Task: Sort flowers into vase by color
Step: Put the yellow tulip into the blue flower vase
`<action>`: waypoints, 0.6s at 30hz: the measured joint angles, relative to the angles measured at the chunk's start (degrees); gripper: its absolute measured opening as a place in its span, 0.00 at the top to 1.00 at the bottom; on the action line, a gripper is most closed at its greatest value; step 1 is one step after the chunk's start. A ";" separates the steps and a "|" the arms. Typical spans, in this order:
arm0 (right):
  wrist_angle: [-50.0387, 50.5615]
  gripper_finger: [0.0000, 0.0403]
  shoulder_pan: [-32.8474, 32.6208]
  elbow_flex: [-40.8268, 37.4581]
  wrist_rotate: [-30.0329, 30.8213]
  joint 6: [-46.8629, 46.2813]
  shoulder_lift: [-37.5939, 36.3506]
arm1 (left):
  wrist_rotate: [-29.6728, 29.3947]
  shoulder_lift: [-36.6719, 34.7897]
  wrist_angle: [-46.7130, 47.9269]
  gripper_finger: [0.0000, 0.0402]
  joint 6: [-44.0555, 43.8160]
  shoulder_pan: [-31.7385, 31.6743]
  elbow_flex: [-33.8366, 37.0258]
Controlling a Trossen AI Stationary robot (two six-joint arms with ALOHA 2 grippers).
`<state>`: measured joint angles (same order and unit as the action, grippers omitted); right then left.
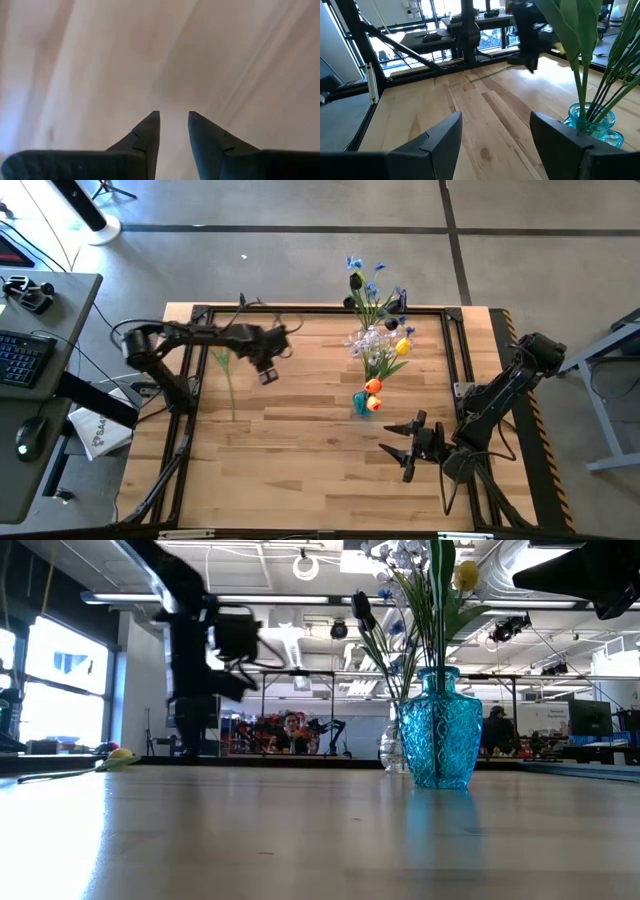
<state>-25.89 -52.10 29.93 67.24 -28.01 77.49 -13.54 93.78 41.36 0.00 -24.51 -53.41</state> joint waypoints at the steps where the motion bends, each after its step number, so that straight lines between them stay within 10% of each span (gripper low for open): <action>1: 0.10 0.43 0.00 -0.02 -0.02 0.00 0.00 | -0.54 -1.94 -0.71 0.79 -1.81 0.00 2.96; 18: 0.37 0.43 3.20 -0.02 -1.63 1.51 0.00 | -4.18 -37.95 -1.10 0.87 -43.51 6.95 28.50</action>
<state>-25.52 -48.90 29.91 65.62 -26.50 77.49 -17.72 55.84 40.26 -43.51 -17.56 -24.91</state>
